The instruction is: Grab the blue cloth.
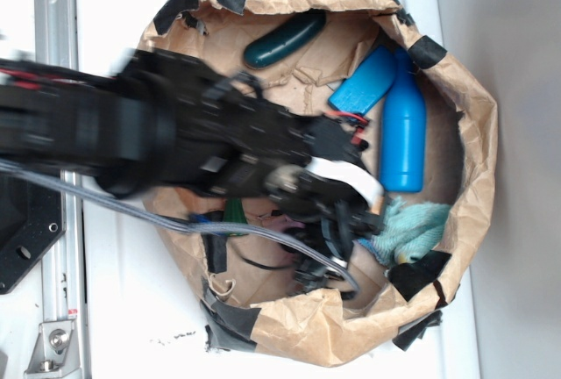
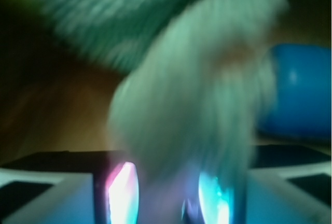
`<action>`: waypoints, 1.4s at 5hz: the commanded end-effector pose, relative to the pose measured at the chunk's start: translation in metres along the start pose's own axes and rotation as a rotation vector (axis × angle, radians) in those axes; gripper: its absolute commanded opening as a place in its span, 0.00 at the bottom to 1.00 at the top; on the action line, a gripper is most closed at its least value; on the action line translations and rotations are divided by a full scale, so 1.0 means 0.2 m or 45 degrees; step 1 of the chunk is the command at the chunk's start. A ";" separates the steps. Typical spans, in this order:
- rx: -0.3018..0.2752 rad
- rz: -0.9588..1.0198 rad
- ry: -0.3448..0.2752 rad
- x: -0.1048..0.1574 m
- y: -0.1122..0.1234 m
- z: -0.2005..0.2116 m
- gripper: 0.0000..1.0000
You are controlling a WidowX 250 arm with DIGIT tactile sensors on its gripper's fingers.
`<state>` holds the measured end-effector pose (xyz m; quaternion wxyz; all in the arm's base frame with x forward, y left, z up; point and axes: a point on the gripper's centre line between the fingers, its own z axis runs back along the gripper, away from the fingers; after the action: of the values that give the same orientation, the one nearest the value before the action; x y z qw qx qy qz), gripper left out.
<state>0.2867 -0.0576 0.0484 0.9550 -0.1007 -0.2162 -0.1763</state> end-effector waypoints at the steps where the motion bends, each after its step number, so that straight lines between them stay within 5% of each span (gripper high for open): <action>1: 0.036 -0.022 -0.145 0.07 0.03 0.18 0.00; 2: 0.037 -0.093 -0.092 0.14 0.03 0.11 1.00; 4: 0.060 -0.266 -0.065 0.25 -0.06 0.03 1.00; 5: 0.045 -0.258 -0.060 0.27 -0.08 0.01 0.00; 7: 0.032 -0.202 -0.071 0.27 -0.02 0.00 0.00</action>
<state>0.3218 -0.0753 0.0558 0.9385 -0.0840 -0.2268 -0.2463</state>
